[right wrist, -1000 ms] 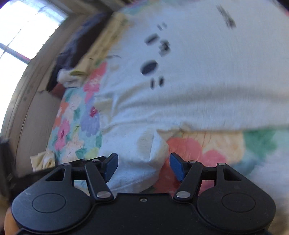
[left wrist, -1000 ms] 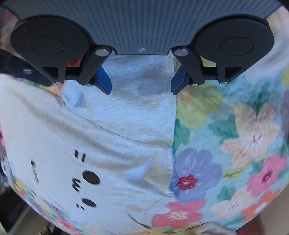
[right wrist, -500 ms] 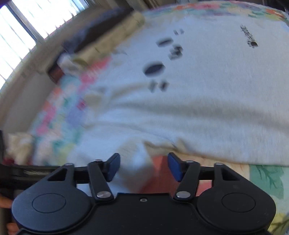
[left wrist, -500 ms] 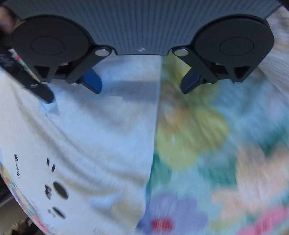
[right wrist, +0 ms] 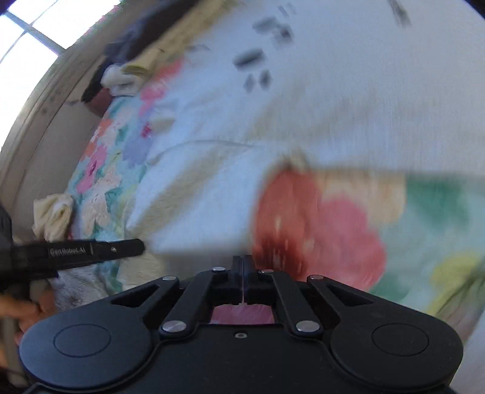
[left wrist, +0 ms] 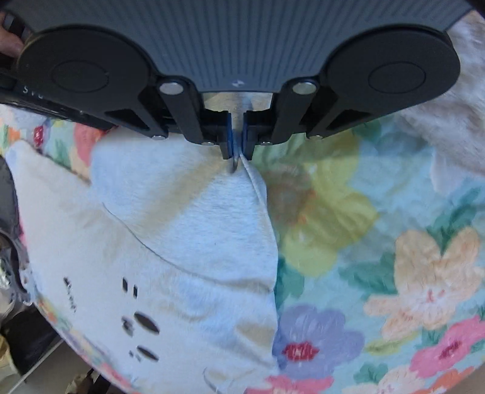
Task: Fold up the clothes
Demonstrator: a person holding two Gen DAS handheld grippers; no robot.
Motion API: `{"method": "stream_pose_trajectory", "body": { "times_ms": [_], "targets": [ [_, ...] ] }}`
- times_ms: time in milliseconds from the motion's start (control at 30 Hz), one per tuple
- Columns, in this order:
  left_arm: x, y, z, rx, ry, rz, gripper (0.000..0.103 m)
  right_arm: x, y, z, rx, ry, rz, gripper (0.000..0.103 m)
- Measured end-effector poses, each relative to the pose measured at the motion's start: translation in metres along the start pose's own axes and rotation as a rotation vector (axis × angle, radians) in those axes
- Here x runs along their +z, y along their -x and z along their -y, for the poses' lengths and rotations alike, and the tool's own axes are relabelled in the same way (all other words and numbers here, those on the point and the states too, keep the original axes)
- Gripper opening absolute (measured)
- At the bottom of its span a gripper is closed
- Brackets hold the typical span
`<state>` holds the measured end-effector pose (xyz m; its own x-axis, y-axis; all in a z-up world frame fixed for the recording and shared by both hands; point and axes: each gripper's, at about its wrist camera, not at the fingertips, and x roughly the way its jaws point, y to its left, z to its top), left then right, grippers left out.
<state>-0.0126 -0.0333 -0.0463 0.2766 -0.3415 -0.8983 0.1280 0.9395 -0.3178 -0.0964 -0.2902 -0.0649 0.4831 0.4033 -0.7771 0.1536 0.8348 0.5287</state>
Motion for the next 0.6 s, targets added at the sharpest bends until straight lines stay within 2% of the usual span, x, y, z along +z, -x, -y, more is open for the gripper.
{"method": "stream_pose_trajectory", "body": {
  "times_ms": [33,200,267,300,333,400,433,467,533,600],
  "targets": [
    [-0.002,-0.001,0.000,-0.003,0.002,-0.004,0.006,0.000,0.000,-0.001,0.010,-0.001,0.004,0.003],
    [-0.004,0.028,0.017,-0.011,-0.066,0.088,0.006,0.002,0.032,-0.017,0.106,0.057,0.091,0.002],
    [-0.001,0.029,0.019,0.007,-0.081,0.093,0.006,0.000,0.033,-0.017,0.072,0.076,0.089,0.002],
    [0.001,0.022,0.017,0.032,-0.072,0.080,0.006,0.000,0.028,-0.015,0.015,0.084,0.083,0.002],
    [0.002,0.014,0.013,0.060,-0.051,0.062,0.006,0.000,0.026,-0.009,-0.004,0.054,0.078,0.003],
    [0.000,0.004,0.007,0.059,-0.009,0.031,0.007,0.000,0.021,0.005,-0.025,-0.009,0.070,0.011],
    [0.000,0.003,0.008,0.047,0.000,0.025,0.008,0.001,0.023,0.012,0.021,-0.050,0.076,0.012],
    [-0.001,0.004,0.010,0.038,-0.003,0.031,0.009,0.002,0.027,0.017,0.055,-0.060,0.088,0.014],
    [0.002,0.004,0.016,0.046,-0.028,0.036,0.017,0.006,0.032,0.013,0.034,-0.022,0.129,0.023],
    [0.007,0.001,0.019,0.057,-0.043,0.032,0.027,0.009,0.032,0.010,0.004,0.007,0.158,0.052]
  ]
}}
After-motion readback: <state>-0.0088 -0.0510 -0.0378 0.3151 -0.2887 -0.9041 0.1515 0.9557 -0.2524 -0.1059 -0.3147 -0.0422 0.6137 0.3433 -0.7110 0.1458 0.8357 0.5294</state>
